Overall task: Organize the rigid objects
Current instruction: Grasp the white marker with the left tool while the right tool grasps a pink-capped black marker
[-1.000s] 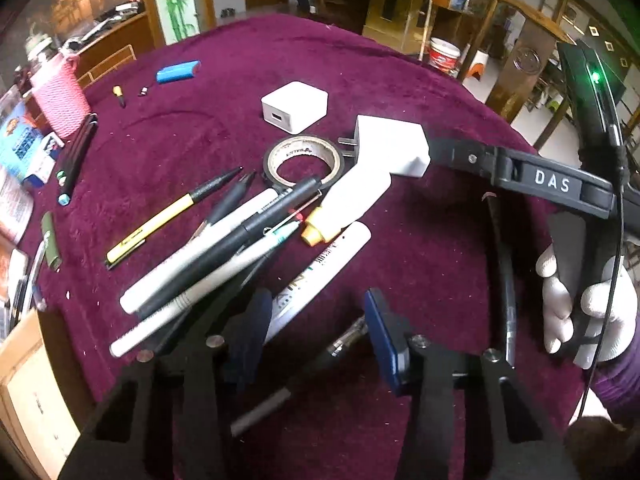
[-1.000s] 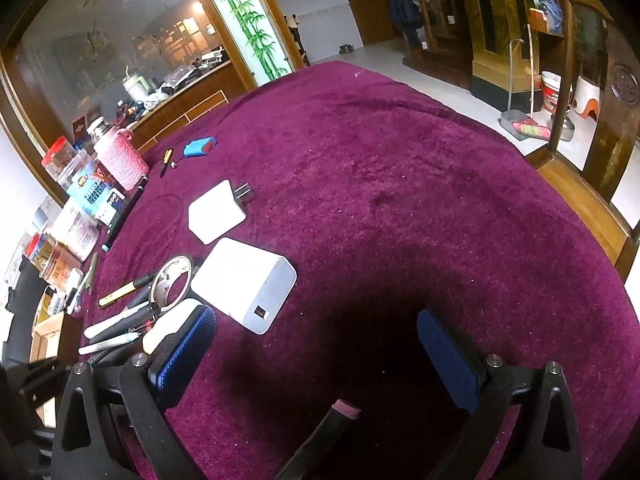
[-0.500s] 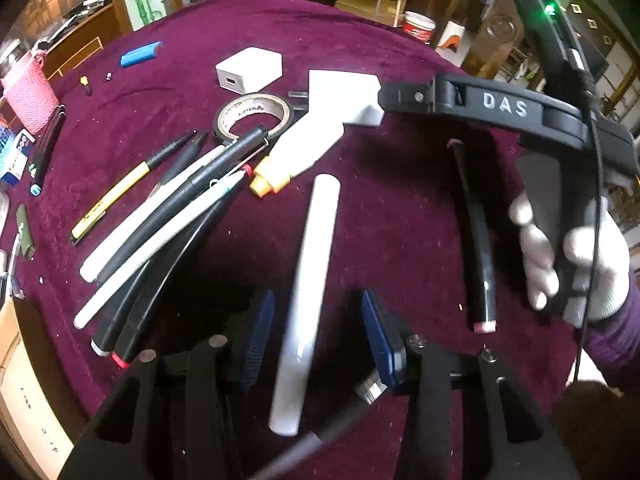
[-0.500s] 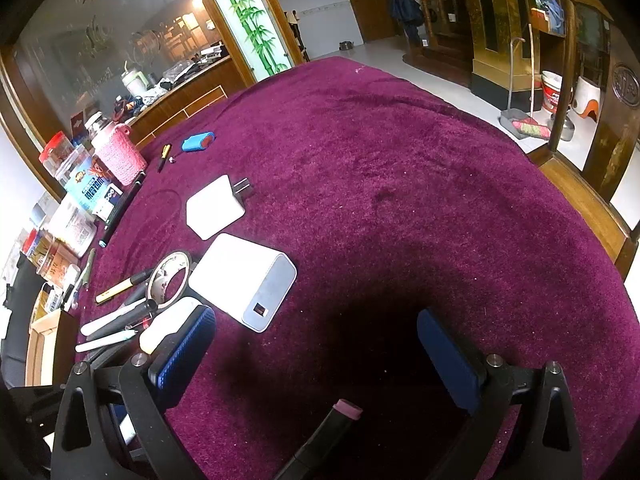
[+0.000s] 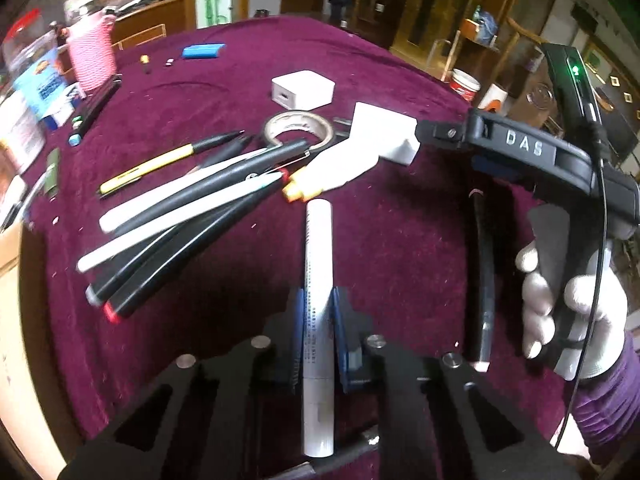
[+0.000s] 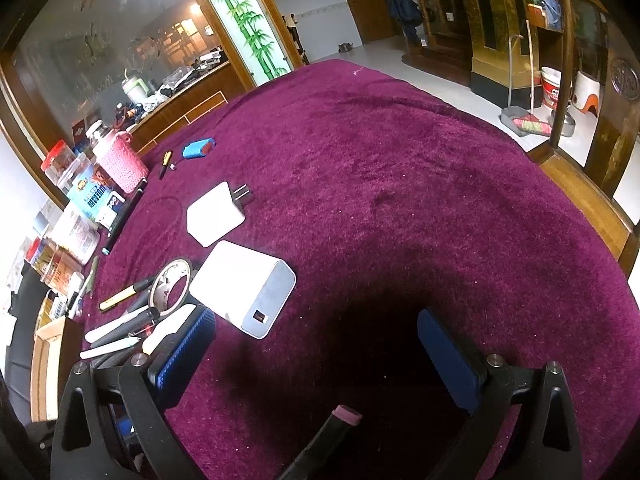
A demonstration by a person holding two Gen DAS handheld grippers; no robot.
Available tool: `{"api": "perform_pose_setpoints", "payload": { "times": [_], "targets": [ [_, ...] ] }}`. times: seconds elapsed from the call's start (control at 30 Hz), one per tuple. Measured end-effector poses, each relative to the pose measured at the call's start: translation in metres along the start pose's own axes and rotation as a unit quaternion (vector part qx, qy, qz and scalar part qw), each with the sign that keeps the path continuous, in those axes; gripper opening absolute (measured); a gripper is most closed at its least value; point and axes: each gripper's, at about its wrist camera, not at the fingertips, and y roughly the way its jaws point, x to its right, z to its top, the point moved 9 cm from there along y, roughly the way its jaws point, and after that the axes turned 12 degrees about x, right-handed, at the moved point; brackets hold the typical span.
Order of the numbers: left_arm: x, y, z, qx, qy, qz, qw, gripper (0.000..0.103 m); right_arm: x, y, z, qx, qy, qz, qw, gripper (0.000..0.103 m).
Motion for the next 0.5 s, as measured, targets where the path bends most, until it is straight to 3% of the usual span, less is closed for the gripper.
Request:
{"api": "perform_pose_setpoints", "payload": {
  "times": [0.17,0.27,0.4,0.47,0.5],
  "targets": [
    [0.000,-0.031,-0.004,0.034,-0.024,-0.006,0.9991,0.014,0.001,-0.039,0.009,0.019,0.020,0.047,0.999,0.102],
    [-0.003,-0.063,-0.001,0.071,-0.041,-0.019,0.9964,0.014,-0.003,-0.063,-0.002,0.001,-0.023,0.025,0.999,0.102],
    [-0.007,-0.095,-0.001,0.114,-0.071,-0.038,0.9903,0.014,-0.019,-0.064,-0.033,-0.039,-0.086,-0.006,0.996,0.101],
    [-0.010,-0.107,-0.003,0.127,-0.090,-0.050,0.9866,0.014,-0.027,-0.058,-0.052,-0.057,-0.109,-0.026,0.992,0.094],
    [-0.012,-0.111,-0.004,0.131,-0.096,-0.053,0.9852,0.014,-0.030,-0.057,-0.062,-0.066,-0.115,-0.031,0.991,0.086]
  ]
}}
